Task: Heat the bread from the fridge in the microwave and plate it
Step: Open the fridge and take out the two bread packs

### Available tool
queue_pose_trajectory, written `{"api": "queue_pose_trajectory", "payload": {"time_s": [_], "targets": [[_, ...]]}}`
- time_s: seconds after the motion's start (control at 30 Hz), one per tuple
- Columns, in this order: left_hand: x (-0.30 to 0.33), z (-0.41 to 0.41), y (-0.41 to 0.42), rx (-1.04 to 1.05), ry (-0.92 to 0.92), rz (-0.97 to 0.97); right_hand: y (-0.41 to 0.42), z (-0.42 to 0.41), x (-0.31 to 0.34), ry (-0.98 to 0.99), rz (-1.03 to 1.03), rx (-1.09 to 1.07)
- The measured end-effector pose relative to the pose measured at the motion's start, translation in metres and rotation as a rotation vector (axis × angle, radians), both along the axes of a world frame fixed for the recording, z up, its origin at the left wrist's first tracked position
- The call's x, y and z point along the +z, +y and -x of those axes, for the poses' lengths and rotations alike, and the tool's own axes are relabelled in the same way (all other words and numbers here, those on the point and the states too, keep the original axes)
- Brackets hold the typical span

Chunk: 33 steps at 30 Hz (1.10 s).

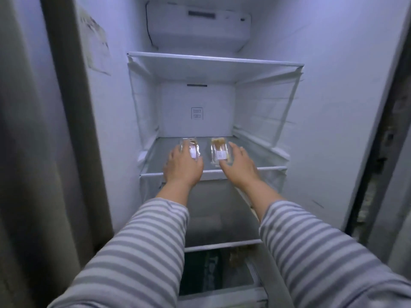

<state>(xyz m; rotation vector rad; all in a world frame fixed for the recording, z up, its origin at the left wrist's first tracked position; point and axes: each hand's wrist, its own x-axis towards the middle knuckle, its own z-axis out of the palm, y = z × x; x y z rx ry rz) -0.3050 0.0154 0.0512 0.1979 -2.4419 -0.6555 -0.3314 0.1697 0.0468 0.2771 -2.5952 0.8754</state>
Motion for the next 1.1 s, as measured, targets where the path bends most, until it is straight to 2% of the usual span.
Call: {"api": "queue_pose_trajectory", "payload": {"time_s": [0.27, 0.53, 0.6, 0.9, 1.1], "targets": [[-0.001, 0.087, -0.005, 0.158, -0.063, -0.204, -0.014, 0.087, 0.011, -0.094, 0.187, 0.004], [-0.003, 0.1, -0.01, 0.24, -0.191, -0.248, -0.026, 0.11, 0.011, -0.24, 0.183, -0.041], [-0.003, 0.097, -0.011, 0.226, -0.158, -0.279, -0.027, 0.107, 0.009, -0.237, 0.202, -0.062], [0.005, 0.047, -0.009, 0.206, 0.086, -0.321, -0.024, 0.052, 0.017, -0.004, 0.373, -0.162], [0.003, -0.036, 0.003, 0.114, 0.102, -0.293, -0.008, -0.036, 0.016, 0.047, 0.307, -0.145]]}}
